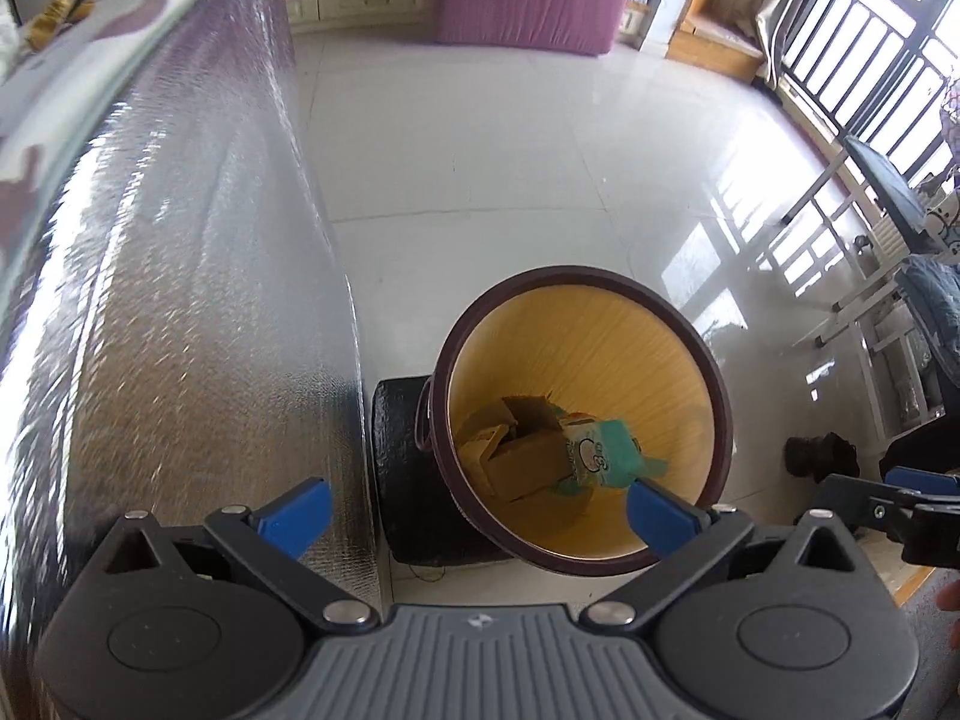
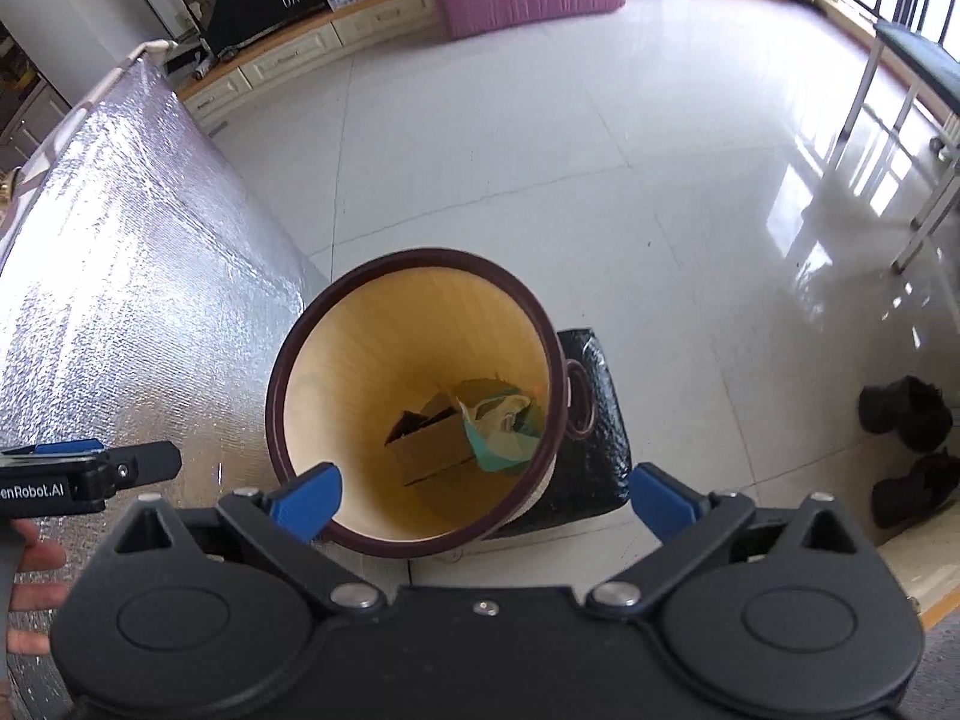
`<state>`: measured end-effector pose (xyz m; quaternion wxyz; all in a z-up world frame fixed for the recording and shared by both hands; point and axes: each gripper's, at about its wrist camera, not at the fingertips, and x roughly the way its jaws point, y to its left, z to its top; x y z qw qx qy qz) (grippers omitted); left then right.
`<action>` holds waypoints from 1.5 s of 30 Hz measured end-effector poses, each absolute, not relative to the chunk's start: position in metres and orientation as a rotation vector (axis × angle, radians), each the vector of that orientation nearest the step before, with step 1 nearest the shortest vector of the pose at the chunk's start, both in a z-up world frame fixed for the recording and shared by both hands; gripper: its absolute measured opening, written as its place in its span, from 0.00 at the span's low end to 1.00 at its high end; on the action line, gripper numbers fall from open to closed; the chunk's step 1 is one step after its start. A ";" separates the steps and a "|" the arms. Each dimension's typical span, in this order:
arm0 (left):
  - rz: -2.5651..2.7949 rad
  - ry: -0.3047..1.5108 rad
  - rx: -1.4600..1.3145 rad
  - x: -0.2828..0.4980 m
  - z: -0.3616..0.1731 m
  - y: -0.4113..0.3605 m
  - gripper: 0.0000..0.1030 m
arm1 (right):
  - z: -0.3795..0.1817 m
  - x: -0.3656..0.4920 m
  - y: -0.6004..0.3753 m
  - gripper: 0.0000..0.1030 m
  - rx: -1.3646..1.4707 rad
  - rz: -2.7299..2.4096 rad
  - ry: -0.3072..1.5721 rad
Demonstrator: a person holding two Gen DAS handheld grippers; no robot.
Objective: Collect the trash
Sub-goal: 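Withdraw both tools from the wastebasket back toward the table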
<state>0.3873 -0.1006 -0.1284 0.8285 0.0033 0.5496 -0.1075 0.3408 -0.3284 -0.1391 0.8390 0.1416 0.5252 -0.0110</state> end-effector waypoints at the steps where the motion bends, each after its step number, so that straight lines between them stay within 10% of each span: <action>1: -0.229 1.154 0.007 0.383 -0.126 -0.101 1.00 | -0.136 0.336 -0.328 1.00 0.295 -0.022 1.095; 45: -0.155 0.622 -0.047 0.185 0.029 -0.025 1.00 | -0.007 0.172 -0.245 1.00 0.160 0.009 0.554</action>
